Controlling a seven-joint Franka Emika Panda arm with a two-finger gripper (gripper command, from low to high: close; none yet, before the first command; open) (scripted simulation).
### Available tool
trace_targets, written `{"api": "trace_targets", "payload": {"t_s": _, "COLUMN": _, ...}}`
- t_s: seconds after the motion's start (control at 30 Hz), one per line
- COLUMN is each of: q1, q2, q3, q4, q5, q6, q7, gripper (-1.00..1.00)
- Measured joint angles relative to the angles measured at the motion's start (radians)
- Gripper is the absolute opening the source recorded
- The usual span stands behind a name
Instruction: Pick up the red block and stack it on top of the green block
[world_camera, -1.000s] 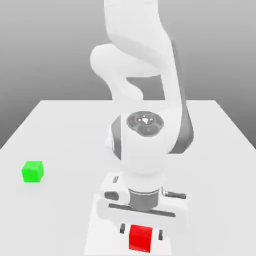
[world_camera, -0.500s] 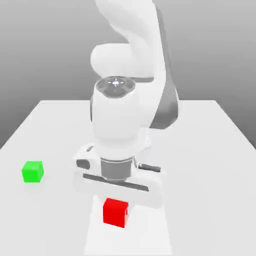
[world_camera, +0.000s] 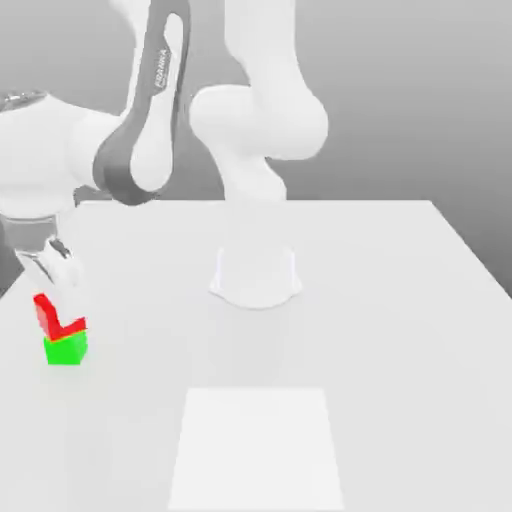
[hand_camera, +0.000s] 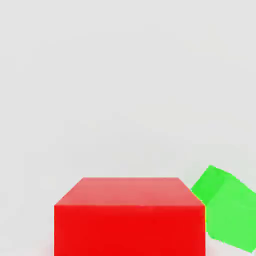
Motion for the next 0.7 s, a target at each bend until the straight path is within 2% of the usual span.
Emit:
{"api": "trace_targets", "payload": {"t_s": 0.07, "q1": -0.040, "q2": -0.025, "q3": -0.037, "q4": -0.023, "q5": -0.005, "q6": -0.001, "q7": -0.009, "gripper": -1.00}}
{"api": "trace_targets", "payload": {"t_s": 0.2, "q1": -0.021, "q2": 0.001, "q3": -0.065, "q4": -0.029, "q5": 0.098, "q6": 0.019, "q7": -0.087, "gripper": -1.00}}
{"api": "trace_targets", "payload": {"t_s": 0.47, "q1": 0.040, "q2": 0.095, "q3": -0.075, "q4": -0.017, "q5": 0.314, "q6": 0.060, "q7": -0.241, "gripper": -1.00}}
{"api": "trace_targets", "payload": {"t_s": 0.7, "q1": 0.040, "q2": 0.168, "q3": -0.053, "q4": -0.010, "q5": 0.411, "q6": 0.103, "q7": -0.310, "gripper": -1.00}}
